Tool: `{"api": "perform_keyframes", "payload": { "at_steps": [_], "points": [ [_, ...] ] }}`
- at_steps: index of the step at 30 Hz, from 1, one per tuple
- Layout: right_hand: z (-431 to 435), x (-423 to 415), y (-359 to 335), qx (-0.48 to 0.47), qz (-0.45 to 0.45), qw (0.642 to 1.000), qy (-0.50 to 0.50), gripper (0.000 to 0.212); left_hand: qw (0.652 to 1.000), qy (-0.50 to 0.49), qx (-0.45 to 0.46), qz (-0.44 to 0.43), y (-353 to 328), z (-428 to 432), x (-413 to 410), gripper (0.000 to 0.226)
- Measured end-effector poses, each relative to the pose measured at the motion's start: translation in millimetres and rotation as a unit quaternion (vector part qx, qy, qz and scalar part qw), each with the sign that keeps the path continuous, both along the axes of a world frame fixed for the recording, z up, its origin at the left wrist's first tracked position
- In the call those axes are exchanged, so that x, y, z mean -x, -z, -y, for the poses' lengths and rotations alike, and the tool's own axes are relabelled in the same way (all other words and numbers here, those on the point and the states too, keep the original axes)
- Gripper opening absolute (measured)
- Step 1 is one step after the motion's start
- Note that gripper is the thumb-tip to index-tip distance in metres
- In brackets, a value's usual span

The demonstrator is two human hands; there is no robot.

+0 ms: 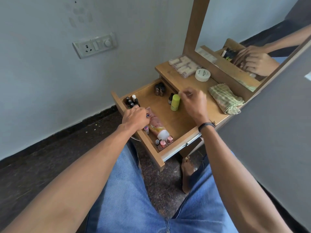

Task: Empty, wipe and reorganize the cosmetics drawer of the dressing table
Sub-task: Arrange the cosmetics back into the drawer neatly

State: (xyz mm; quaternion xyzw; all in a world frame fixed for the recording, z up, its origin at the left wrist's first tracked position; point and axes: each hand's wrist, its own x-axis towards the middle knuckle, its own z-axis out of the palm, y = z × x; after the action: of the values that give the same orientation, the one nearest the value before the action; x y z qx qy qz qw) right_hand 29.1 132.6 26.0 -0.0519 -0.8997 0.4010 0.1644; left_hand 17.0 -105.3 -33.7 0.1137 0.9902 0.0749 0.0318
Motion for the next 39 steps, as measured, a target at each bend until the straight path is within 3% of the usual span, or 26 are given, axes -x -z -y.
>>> {"api": "perform_keyframes", "payload": {
  "at_steps": [5,10,14,21,31,39],
  "points": [
    [-35,38,-17,-0.021,-0.026,0.992,0.124,0.028,0.998,0.031,-0.044,0.011,-8,0,-4,0.031],
    [-48,49,-1,-0.031,-0.005,0.986,0.166,0.042,0.96,0.033,-0.276,0.022,-36,-27,3,0.037],
    [-55,56,0,0.008,0.005,0.982,0.19,0.044,0.917,0.015,-0.399,0.021,-78,-82,38,0.041],
    [-61,65,6,-0.012,0.033,0.985,0.171,0.045,0.902,0.003,-0.414,0.119,-92,-169,94,0.051],
    [-63,67,8,0.008,0.005,0.984,0.177,0.053,0.855,-0.048,-0.484,0.181,-73,-202,106,0.055],
    [-65,64,8,0.053,-0.004,0.986,0.16,0.058,0.754,-0.104,-0.607,0.228,-81,-201,91,0.046]
  ]
}}
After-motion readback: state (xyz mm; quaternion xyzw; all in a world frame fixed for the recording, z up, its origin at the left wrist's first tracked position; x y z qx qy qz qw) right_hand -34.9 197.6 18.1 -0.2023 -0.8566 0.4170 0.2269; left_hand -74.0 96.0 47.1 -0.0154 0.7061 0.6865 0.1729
